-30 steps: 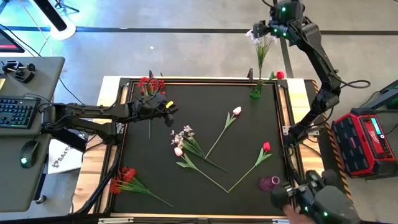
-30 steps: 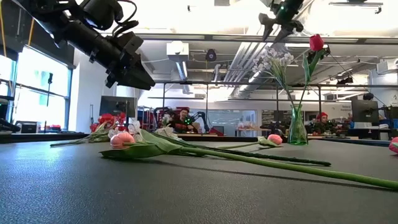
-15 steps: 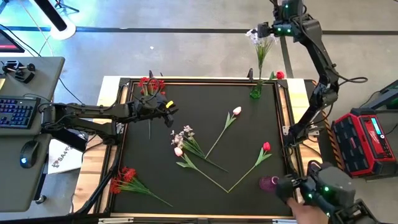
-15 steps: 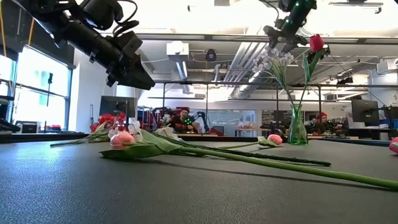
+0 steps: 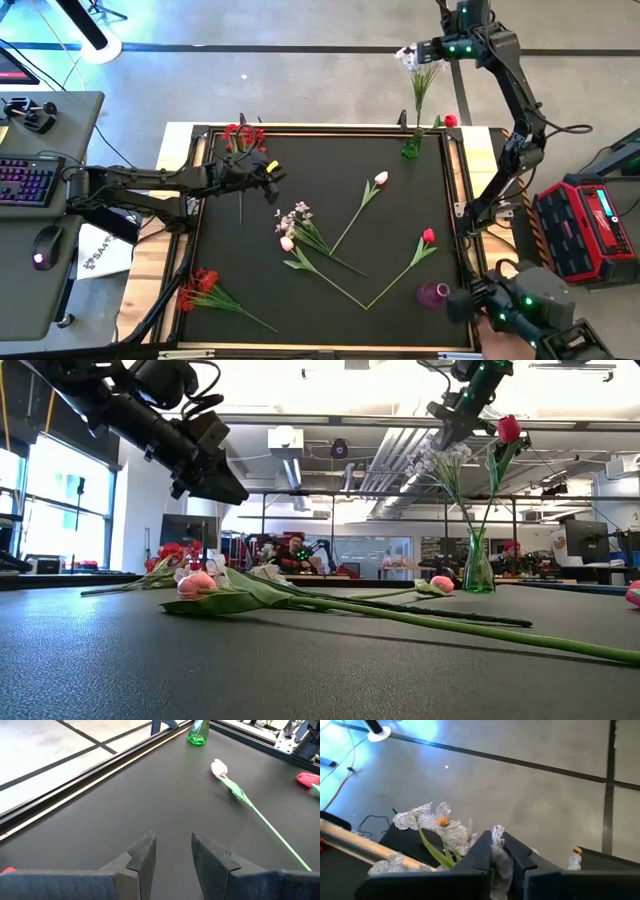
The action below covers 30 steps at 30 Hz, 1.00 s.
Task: Sort flowers into vase by color
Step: Put the top white flowers into the green vase
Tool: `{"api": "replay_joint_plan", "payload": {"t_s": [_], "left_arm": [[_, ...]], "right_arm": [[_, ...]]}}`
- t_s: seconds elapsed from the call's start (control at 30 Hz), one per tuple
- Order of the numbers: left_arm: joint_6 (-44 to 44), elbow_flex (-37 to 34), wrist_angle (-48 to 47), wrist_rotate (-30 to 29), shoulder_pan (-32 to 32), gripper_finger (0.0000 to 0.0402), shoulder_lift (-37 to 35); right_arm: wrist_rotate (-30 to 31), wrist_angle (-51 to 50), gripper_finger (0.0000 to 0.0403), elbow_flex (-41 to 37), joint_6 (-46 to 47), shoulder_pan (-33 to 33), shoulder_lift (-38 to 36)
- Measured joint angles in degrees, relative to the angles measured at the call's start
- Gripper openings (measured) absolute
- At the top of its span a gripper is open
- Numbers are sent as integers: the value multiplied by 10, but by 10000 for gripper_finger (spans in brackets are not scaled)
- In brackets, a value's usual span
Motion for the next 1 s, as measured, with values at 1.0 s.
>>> {"api": "replay_joint_plan", "payload": {"t_s": [1.0], "left_arm": [[-24, 0, 5, 0, 2, 113, 0]], "right_arm": [[-3, -302, 56, 97, -25, 54, -23]]}}
